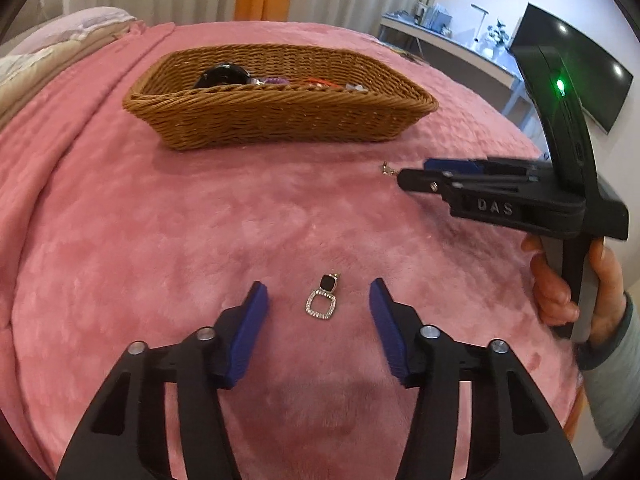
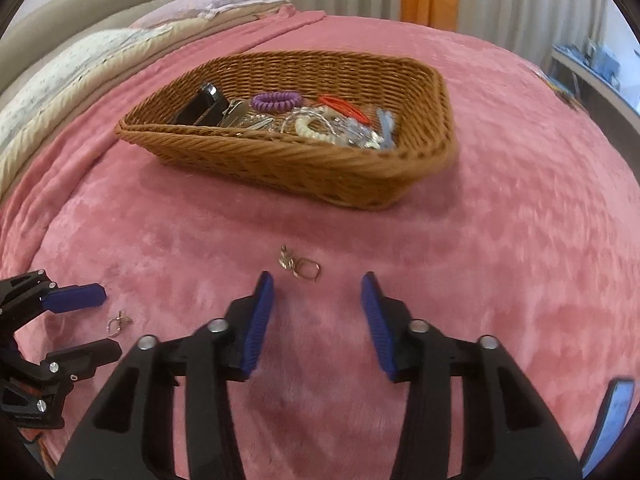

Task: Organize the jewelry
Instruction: 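Grasp a small charm with the left tool while the right tool grasps the square silver charm, then lower both charms into the basket and open both tools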

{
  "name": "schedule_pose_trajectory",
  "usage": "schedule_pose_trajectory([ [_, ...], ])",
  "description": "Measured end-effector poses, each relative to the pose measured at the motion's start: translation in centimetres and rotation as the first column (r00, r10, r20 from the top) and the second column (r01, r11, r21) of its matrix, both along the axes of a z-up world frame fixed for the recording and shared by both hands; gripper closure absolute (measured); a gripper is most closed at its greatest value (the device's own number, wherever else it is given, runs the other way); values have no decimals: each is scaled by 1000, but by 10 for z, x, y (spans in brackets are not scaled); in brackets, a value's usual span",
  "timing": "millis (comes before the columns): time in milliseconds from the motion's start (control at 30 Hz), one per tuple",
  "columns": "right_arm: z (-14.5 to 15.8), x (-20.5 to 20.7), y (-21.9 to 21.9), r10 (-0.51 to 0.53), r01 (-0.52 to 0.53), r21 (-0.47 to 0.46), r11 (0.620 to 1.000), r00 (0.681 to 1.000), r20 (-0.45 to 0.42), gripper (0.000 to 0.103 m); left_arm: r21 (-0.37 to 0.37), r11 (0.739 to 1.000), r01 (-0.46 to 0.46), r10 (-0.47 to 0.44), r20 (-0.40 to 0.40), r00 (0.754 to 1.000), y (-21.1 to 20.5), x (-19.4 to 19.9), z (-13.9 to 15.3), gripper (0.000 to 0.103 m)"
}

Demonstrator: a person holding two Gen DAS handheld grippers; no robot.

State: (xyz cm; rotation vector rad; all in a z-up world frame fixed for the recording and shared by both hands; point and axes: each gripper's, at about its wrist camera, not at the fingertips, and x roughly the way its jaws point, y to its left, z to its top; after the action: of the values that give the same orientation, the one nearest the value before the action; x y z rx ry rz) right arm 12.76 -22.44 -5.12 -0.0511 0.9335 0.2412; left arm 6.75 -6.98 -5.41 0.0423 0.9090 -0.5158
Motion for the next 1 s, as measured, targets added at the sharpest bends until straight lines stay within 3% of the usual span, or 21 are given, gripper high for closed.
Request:
schedule_pose_trajectory([
  [167,-4,11,8,55,-55,-17,998,998,-4,71,19,1000,12,-12,6,1000,-4,2,-3,67],
  [400,-6,16,15,86,-86,-51,995,996,6,71,22,1000,14,-14,12,1000,-4,2,-5,68],
  [533,-7,11,19,122,-121,-58,991,992,12,85,23,1000,13,-14,19,1000,-4,1,-5,69],
  [633,-6,5,25,129,-126,-96,987,991,28,86,30,999,13,-14,27,1000,-7,0,-5,77],
  [700,-5,1,25,128,-124,-96,988,991,35,86,30,999,12,-13,32,999,-6,1,-5,90],
  [1000,9,-27,18,120,-117,-39,992,989,83,86,-5,1000,10,-10,62,998,-1,-5,0,95],
])
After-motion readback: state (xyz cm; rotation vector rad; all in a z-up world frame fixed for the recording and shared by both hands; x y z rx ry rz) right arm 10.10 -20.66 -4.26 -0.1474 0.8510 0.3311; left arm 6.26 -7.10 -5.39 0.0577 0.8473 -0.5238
